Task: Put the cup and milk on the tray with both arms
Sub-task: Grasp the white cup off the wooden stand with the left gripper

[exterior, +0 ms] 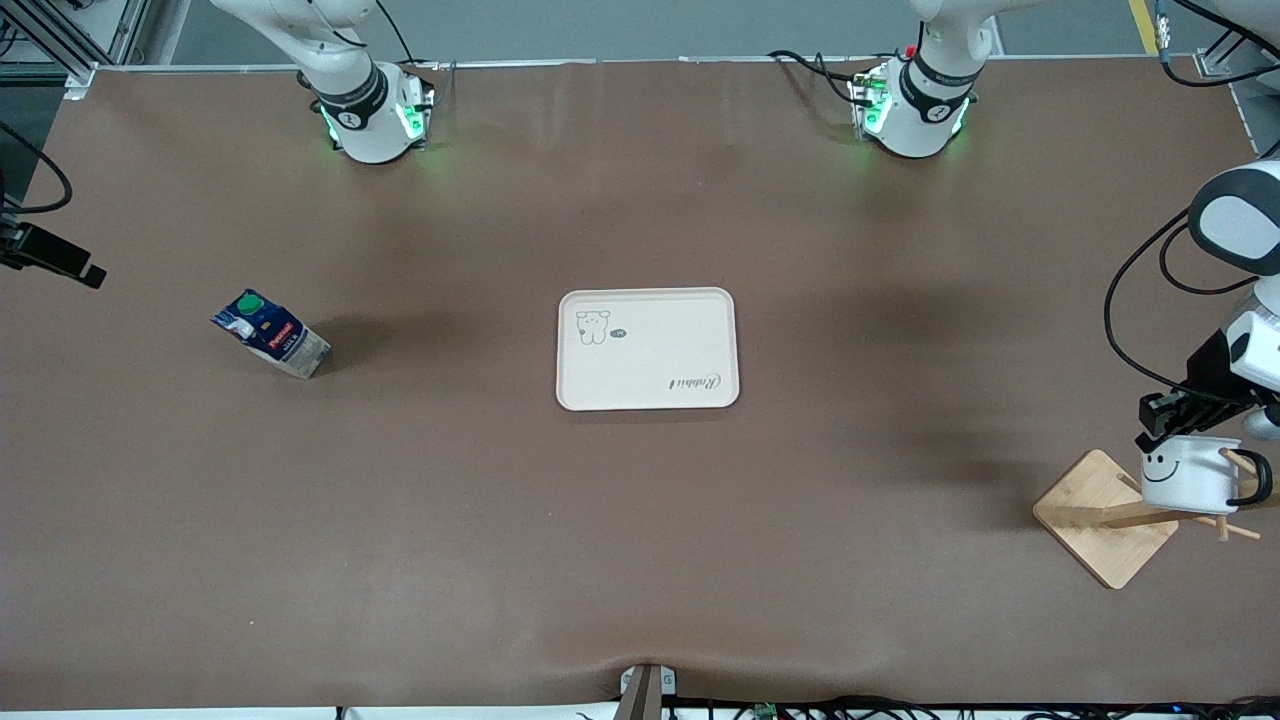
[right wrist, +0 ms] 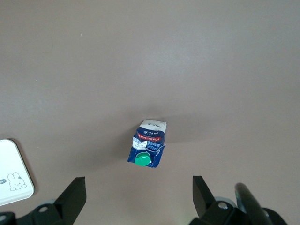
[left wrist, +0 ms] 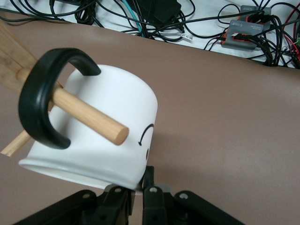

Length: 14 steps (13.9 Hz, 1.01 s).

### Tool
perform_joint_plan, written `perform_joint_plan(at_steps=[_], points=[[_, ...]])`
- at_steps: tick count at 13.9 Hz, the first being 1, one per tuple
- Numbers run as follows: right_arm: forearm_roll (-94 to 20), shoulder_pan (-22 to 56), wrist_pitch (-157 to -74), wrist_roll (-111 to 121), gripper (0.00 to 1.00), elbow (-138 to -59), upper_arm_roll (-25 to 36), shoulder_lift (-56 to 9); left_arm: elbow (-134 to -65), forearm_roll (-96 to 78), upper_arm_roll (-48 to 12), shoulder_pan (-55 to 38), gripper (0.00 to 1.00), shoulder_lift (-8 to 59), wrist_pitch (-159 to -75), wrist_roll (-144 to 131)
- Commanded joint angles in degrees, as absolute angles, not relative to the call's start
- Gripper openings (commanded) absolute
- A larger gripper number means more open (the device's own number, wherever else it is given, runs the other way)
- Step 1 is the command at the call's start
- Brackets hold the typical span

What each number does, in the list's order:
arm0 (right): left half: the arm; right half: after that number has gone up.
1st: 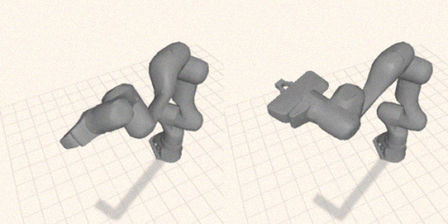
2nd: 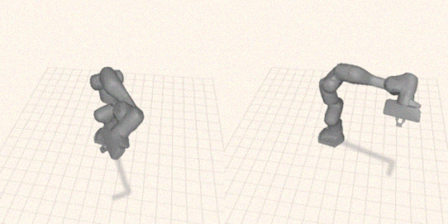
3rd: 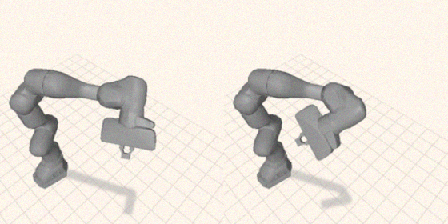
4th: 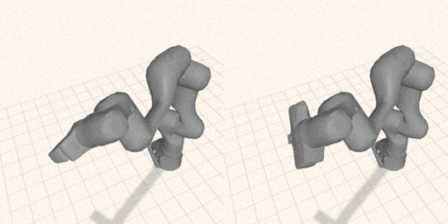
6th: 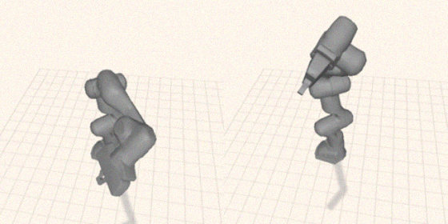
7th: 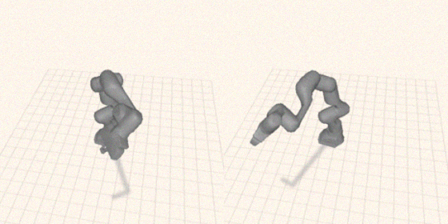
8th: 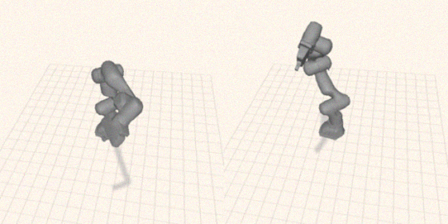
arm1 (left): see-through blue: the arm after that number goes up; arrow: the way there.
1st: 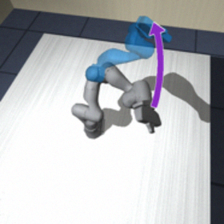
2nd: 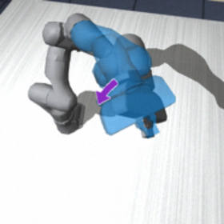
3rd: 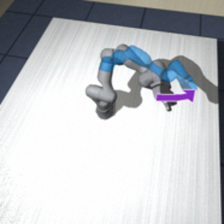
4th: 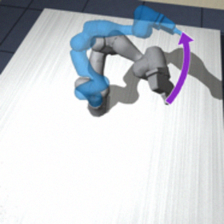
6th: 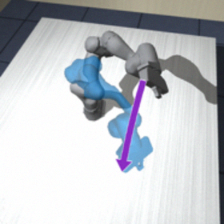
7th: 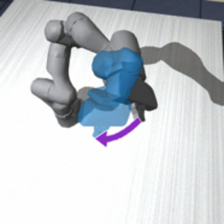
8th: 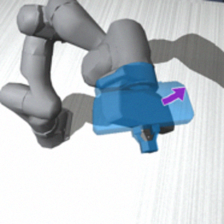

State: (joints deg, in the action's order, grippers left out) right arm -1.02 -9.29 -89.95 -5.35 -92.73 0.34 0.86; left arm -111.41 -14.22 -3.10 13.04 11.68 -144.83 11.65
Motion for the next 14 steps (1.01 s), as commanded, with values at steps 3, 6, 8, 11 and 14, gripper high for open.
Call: perform_joint_plan(at_steps=[3,6,8,11,14], points=[[-1.1,-9.7,-89.1,-6.2,1.0,-91.6,0.1,0.4,-109.5,-14.8,-4.2,13.2,0.0,12.0,-143.1,13.4],[-1.1,-9.6,-89.1,-6.2,1.0,-91.6,0.1,0.4,-108.0,-14.6,-4.5,13.2,0.0,12.0,-139.8,13.2],[-1.1,-9.8,-89.1,-6.2,1.0,-91.7,0.1,0.3,-107.3,-14.4,-4.5,13.2,0.0,11.9,-137.6,13.3],[-1.1,-9.7,-89.1,-6.2,1.0,-91.7,0.1,0.3,-106.1,-14.4,-4.5,13.2,0.0,11.6,-134.8,13.2],[-1.1,-10.2,-89.3,-6.2,1.0,-91.7,0.1,-0.3,-104.2,-14.3,-4.5,13.1,0.0,11.4,-131.4,13.2]])
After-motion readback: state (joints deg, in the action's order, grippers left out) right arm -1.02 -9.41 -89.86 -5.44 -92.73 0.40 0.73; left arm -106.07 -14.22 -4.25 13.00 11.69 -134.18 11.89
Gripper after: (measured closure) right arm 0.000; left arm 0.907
